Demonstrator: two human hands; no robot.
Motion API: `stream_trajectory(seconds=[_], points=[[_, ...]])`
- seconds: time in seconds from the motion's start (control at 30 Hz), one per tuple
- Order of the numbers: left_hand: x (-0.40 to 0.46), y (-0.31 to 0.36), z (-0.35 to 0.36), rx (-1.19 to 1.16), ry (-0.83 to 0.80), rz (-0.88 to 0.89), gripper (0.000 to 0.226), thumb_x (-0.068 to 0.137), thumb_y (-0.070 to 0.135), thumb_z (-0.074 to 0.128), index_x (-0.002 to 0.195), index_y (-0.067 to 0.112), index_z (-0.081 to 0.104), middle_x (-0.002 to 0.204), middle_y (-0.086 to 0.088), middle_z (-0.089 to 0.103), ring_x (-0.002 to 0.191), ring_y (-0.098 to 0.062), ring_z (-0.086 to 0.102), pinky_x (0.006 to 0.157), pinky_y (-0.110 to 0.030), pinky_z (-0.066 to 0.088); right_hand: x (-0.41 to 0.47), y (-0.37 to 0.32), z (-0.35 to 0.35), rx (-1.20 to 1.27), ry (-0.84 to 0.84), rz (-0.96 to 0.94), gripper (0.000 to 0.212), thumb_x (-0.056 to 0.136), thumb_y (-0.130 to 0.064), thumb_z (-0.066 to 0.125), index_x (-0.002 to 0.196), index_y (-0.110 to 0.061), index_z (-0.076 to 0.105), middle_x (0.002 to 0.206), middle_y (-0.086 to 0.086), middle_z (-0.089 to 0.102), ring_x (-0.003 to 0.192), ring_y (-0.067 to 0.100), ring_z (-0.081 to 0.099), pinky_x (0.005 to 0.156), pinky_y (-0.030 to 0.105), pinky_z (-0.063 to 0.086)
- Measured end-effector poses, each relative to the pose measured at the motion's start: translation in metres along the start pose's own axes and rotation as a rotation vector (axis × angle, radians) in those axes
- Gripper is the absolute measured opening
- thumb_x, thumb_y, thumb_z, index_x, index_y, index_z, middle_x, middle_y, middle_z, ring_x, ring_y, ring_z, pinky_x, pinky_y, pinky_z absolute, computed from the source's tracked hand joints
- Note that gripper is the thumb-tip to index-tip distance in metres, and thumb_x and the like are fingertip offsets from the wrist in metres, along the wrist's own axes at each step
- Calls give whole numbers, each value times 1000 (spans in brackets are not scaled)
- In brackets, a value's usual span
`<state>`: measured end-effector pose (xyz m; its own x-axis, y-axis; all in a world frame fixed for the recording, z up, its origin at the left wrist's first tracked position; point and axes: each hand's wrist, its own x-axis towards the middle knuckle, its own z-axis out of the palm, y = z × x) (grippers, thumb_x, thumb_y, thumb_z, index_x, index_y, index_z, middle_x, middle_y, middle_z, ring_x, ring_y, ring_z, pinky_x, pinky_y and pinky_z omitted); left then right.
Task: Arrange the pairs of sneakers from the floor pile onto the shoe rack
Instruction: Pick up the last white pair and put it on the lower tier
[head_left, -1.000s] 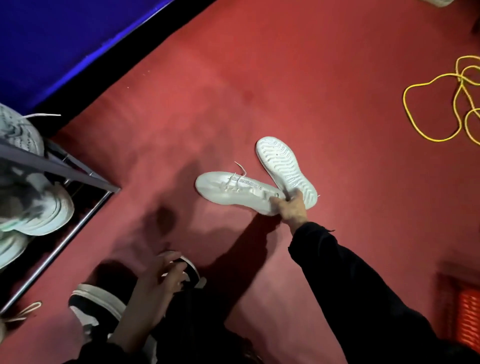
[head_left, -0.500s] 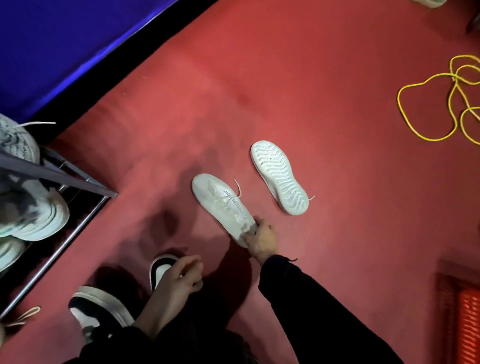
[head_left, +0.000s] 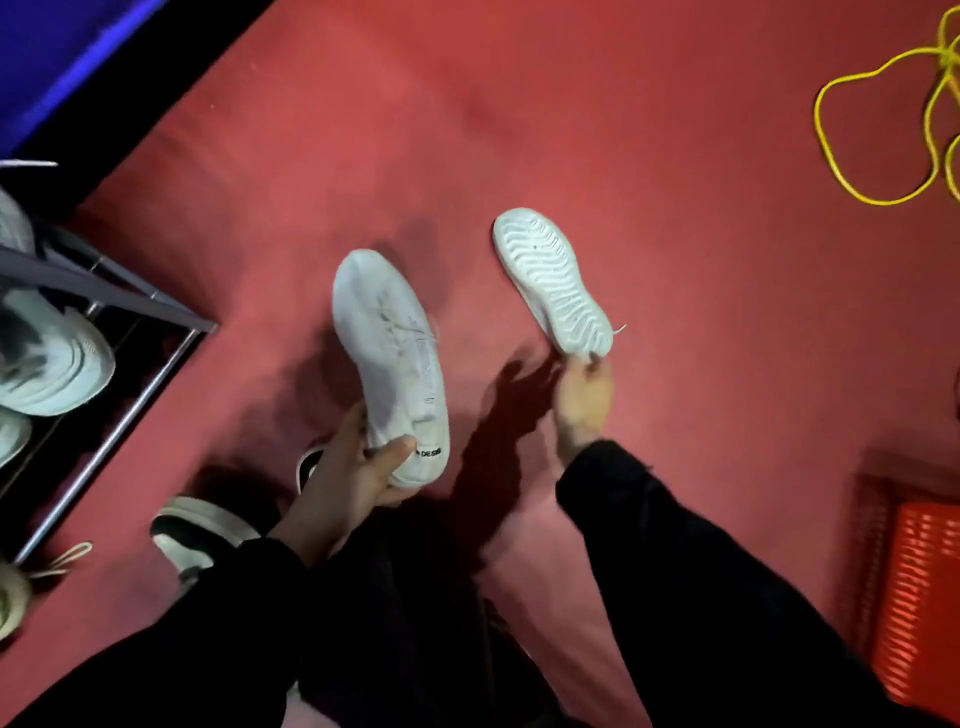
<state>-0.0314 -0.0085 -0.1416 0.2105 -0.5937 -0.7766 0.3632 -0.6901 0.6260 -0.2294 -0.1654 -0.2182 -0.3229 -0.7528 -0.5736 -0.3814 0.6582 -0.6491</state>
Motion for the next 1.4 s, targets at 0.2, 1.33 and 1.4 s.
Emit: stream_trajectory(seconds=[0.2,1.33,1.4], points=[[-13,-14,-14,116,-14,51,46,92,16,69,134,28,54,121,3,71,111,-16,70,92,-50,59,73,-15,4,61,-24,301,53,88,-37,73,120,4,63,80,6,63,59,18,58,47,28,46],[-214,56,-63,-391,210,28,48,84,3,55,127,26,55,117,-9,67,99,-31,70,73,-48,64,-279,-177,-83,-318,-912,-300,34,88,-23,74,119,-9,67,91,11,80,69,26,75,55,33,59],[-229,42,-86,-296,292,8,53,79,2,56,129,19,54,113,-11,64,95,-27,66,58,-33,61,-286,-197,-80,-522,-901,-358,29,89,-26,72,109,-5,71,78,8,78,62,21,72,54,31,60]])
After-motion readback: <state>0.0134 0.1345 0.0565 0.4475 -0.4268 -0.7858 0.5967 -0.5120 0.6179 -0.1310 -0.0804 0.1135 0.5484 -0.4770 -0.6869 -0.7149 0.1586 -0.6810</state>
